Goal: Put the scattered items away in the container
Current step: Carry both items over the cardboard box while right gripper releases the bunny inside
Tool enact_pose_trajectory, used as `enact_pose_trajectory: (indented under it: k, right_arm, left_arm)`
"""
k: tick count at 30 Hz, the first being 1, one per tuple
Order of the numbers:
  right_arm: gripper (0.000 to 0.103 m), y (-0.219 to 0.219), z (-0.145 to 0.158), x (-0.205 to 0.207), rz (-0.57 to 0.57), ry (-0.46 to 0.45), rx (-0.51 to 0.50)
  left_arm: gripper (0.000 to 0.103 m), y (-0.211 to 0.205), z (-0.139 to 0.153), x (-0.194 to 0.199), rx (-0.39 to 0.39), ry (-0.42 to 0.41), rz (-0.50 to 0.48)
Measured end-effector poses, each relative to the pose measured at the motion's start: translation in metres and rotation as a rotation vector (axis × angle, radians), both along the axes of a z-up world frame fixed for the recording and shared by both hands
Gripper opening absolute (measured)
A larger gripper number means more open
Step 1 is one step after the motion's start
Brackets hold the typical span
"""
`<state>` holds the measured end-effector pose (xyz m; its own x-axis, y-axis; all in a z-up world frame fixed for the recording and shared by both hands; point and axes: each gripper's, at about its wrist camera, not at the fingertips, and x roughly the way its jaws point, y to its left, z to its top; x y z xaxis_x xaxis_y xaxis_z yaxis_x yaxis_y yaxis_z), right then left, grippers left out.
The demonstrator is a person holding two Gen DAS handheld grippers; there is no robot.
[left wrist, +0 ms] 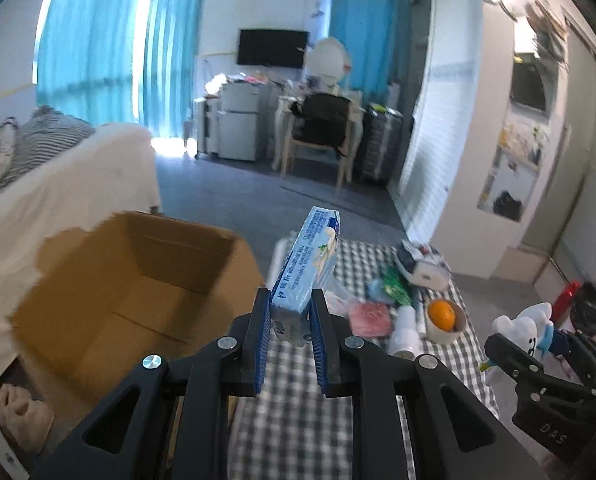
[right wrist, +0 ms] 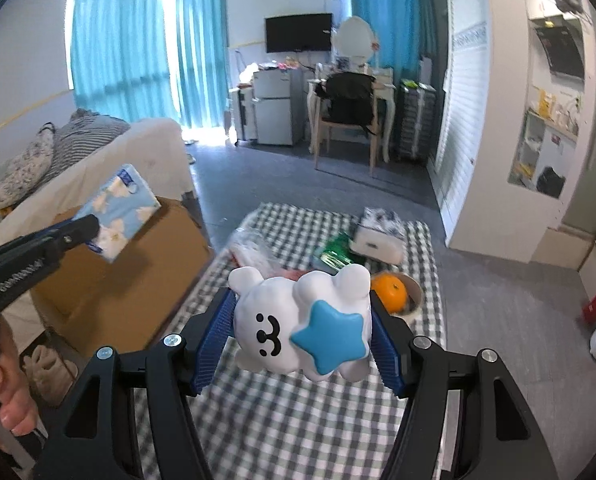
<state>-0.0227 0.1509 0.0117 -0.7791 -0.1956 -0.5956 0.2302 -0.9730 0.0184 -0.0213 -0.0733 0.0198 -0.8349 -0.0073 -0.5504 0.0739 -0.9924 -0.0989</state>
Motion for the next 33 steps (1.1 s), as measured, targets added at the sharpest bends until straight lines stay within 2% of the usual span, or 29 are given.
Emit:
enact_pose_trajectory:
  k: [7, 11, 15, 18, 20, 23, 29, 33]
  right_arm:
    - [0.064, -0.048, 0.021, 0.009, 0.092, 0.041, 0.016]
    - [0.064, -0.085, 0.029, 0.011, 0.165, 0.057, 0.016]
    - [0.064, -0.121, 0.033, 0.01, 0.231, 0.067, 0.019]
    - [0.064, -0.15, 0.033, 0.004, 0.288, 0.064, 0.019]
    - [0.064, -0.17, 0.03, -0.002, 0.351, 0.038, -0.008]
    - [0.064, -0.199, 0.019, -0.009, 0.388, 0.026, 0.029]
    - [0.064, -0.253, -0.026, -0.033, 0.456, -0.07, 0.067]
    - [0.064, -0.269, -0.047, -0.041, 0.481, -0.103, 0.087]
  left_arm:
    - [0.018, -0.052, 0.035, 0.051, 0.01, 0.082, 0.117]
    - [0.018, -0.084, 0.048, 0.073, -0.028, 0.109, 0.19]
    - [0.018, -0.11, 0.047, 0.077, -0.066, 0.095, 0.257]
    - [0.018, -0.13, 0.035, 0.072, -0.059, 0.061, 0.292]
    - [0.018, -0.143, 0.027, 0.068, -0.047, 0.038, 0.313]
    - [0.018, -0.153, 0.018, 0.062, -0.037, 0.02, 0.33]
    - [0.018, -0.172, 0.004, 0.057, -0.043, -0.006, 0.352]
    - [0.018, -0.18, -0.006, 0.048, -0.052, -0.032, 0.357]
